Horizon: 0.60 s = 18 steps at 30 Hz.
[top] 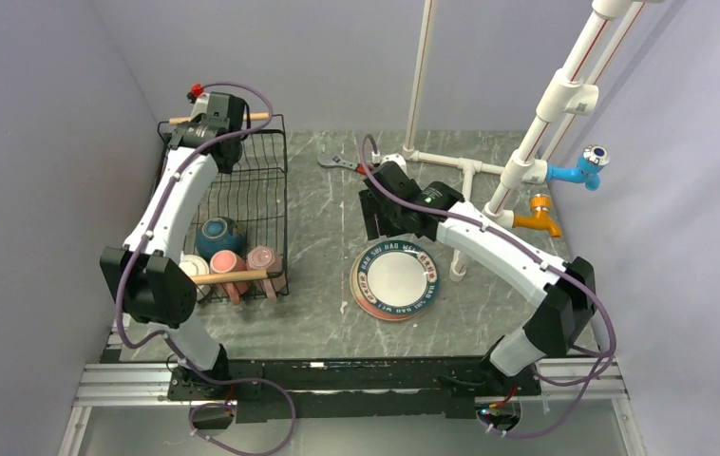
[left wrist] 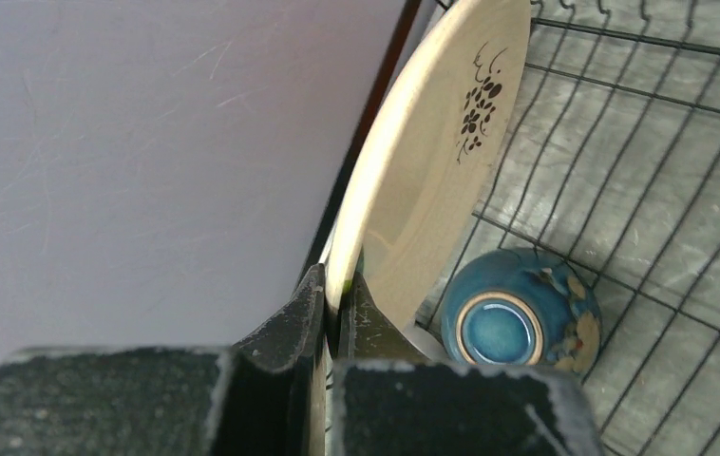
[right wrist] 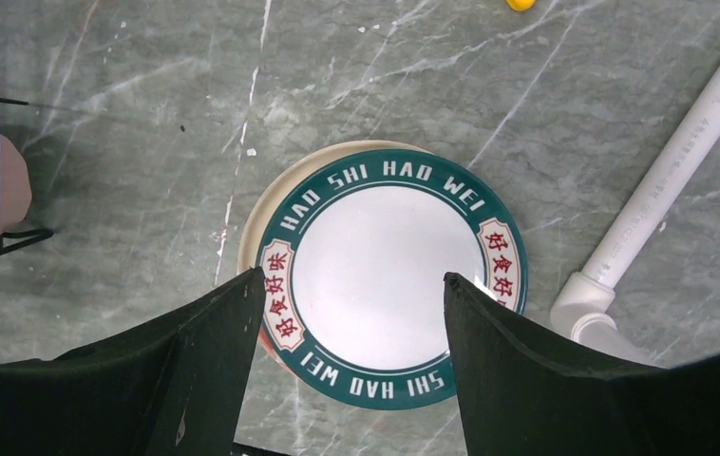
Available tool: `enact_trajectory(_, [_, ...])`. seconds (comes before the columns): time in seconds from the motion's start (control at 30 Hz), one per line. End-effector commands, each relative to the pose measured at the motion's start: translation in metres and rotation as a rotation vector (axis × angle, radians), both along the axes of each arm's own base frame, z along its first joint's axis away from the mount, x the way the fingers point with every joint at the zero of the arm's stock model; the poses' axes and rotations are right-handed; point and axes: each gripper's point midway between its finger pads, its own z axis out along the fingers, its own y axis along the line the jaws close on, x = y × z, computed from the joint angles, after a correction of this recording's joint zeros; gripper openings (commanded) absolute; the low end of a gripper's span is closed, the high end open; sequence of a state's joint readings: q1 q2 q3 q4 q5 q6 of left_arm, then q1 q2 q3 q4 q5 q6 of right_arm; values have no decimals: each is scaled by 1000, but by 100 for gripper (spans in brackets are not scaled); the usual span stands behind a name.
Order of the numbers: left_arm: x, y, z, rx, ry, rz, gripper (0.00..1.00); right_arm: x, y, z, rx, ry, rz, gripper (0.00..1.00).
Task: Load the mixed dishes into the dish rack
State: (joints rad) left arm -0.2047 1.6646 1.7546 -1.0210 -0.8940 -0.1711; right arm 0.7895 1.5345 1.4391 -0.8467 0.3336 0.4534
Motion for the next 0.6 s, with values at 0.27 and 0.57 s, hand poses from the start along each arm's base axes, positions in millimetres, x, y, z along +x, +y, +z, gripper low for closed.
enact_trajectory(0.27, [11, 38, -24, 78, -20, 195, 0, 2, -6, 4, -9, 38, -3, 71])
enact_trajectory(0.57, [17, 47, -66, 17, 75, 203, 0, 6, -11, 1, -1, 46, -17, 71])
